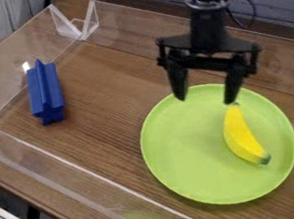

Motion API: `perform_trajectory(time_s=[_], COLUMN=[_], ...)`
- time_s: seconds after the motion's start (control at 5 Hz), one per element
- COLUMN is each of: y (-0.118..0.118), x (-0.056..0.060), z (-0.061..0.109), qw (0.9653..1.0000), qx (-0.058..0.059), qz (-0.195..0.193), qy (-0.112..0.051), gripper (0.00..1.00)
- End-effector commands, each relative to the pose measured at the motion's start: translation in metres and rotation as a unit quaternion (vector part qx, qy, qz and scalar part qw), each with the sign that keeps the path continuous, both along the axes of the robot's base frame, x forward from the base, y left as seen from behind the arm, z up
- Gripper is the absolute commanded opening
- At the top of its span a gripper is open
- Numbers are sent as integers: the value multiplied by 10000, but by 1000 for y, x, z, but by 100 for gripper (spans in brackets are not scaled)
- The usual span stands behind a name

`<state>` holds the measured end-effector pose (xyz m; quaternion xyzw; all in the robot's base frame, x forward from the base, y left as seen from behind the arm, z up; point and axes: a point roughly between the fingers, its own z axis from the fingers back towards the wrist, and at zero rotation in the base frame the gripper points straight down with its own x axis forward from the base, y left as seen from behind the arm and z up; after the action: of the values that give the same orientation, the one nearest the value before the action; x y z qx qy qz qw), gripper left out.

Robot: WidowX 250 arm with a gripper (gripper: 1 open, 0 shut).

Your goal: Remove the banana from inside the green plate and put it on the table

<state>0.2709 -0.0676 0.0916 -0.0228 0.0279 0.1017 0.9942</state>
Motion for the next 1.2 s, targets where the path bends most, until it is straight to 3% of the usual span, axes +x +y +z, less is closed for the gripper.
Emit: perform_trajectory(time_s=[0.0, 0.4, 1.0], y=[-16, -29, -38], x=[6, 10, 15], z=[7, -12, -36], qw=[9985, 9973, 9950], qx=[-190, -302, -285], qz=[222, 404, 675], qy=[-461, -533, -677], gripper=[100, 100, 100])
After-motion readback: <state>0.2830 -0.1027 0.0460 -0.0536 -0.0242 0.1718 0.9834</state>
